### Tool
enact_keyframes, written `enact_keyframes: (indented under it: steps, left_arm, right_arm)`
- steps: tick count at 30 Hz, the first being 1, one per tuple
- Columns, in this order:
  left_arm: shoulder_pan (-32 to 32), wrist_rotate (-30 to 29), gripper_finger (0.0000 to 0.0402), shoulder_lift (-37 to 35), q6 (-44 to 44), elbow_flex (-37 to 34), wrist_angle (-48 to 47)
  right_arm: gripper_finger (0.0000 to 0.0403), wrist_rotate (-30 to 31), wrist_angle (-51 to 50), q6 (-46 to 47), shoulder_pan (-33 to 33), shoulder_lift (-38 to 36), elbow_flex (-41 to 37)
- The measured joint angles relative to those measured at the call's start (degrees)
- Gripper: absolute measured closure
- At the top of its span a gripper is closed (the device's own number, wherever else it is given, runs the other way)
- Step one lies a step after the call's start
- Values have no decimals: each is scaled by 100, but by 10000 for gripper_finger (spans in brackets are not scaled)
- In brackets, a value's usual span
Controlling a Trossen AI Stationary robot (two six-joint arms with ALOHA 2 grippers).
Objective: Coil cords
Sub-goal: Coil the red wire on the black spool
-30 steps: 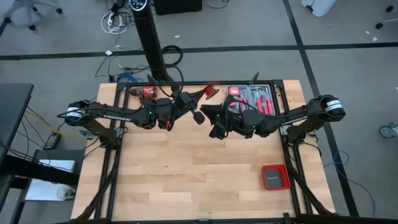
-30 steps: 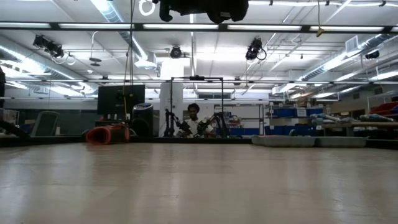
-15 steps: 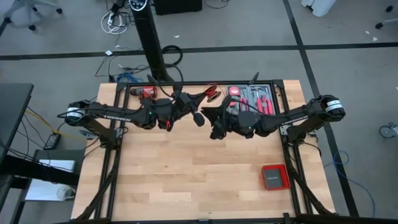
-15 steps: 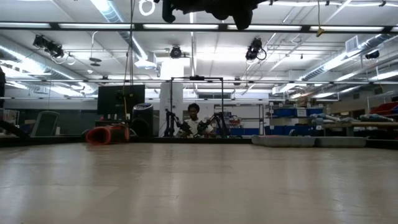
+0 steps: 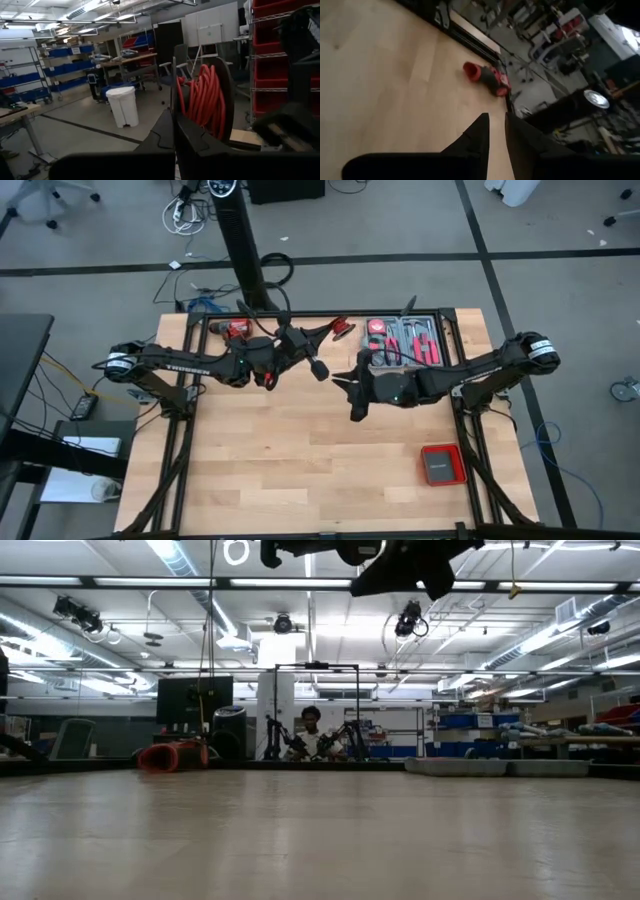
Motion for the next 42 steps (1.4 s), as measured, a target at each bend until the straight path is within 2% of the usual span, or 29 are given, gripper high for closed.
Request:
enact_keyframes:
  steps: [2, 6, 10, 12, 16, 22, 27, 36, 42]
  left_arm:
    - [2, -5, 401, 0, 81, 0, -4]
    - [2, -63, 401, -2, 102, -1, -54]
    - [2, -61, 401, -2, 99, 0, -101]
    - [2, -36, 401, -2, 99, -1, -98]
    - [2, -16, 401, -2, 97, 0, -95]
    - [-13, -14, 401, -4, 39, -2, -98]
    - [-13, 18, 401, -4, -58, -2, -100]
    - [-13, 45, 401, -4, -29, -2, -116]
    - [-13, 46, 401, -4, -8, -1, -229]
  right_arm:
    - [344, 329, -206, 101, 102, -3, 0]
    - [344, 437, -847, 920, 183, -4, 0]
    - [344, 962, -1460, 1628, 13, -4, 0]
    - [344, 957, -1443, 1692, -163, -38, -42]
    - [344, -93, -868, 1715, -663, -79, -428]
    - [344, -910, 740, 1696, -1326, -81, -1314]
    - [344, -2109, 1799, 1673, -1727, -81, -1809]
    - [344, -2700, 1777, 1748, -1952, -81, -1833]
    - [344, -2808, 1305, 1896, -1963, -81, -1531]
